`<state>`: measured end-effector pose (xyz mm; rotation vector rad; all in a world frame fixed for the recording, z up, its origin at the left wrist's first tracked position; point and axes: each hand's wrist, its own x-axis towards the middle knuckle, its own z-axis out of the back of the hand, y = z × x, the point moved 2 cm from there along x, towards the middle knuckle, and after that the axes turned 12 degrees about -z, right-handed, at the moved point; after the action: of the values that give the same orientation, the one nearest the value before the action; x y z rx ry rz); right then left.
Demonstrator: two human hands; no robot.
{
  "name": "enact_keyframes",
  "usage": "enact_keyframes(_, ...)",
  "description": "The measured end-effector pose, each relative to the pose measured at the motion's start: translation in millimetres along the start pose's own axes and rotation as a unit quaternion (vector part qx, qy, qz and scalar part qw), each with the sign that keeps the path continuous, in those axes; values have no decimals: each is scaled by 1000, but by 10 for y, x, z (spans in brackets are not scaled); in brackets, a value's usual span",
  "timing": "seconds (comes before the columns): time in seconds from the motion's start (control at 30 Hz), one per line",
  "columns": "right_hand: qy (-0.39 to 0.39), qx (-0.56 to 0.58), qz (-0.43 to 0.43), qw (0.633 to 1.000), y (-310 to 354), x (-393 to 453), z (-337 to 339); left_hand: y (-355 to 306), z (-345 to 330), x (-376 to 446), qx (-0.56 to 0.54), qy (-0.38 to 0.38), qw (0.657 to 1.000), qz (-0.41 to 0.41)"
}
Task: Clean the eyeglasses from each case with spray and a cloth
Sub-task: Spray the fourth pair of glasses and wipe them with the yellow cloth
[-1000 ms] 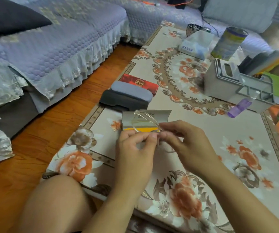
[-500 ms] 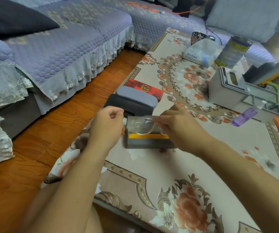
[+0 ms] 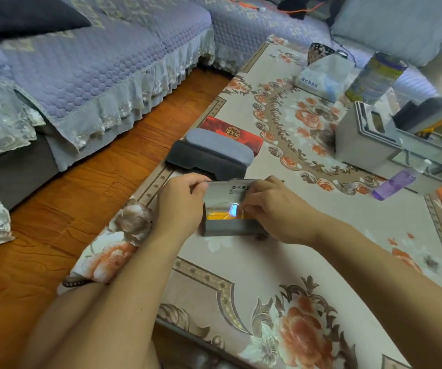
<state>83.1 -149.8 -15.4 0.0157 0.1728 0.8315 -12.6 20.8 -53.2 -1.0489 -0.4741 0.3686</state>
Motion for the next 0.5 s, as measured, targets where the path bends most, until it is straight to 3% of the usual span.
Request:
enact_keyframes(0.2, -43, 144, -127, 980, 92, -21, -13, 1, -6, -30, -21, -24, 999, 2)
enact_keyframes(0.4, -213, 65, -107, 969, 131, -172, -154, -14, 3, -48, -43, -31, 999, 1)
enact_keyframes(0.5, -230, 63, -108, 965, 34, -240, -197, -49, 15, -81, -48, -25, 999, 0)
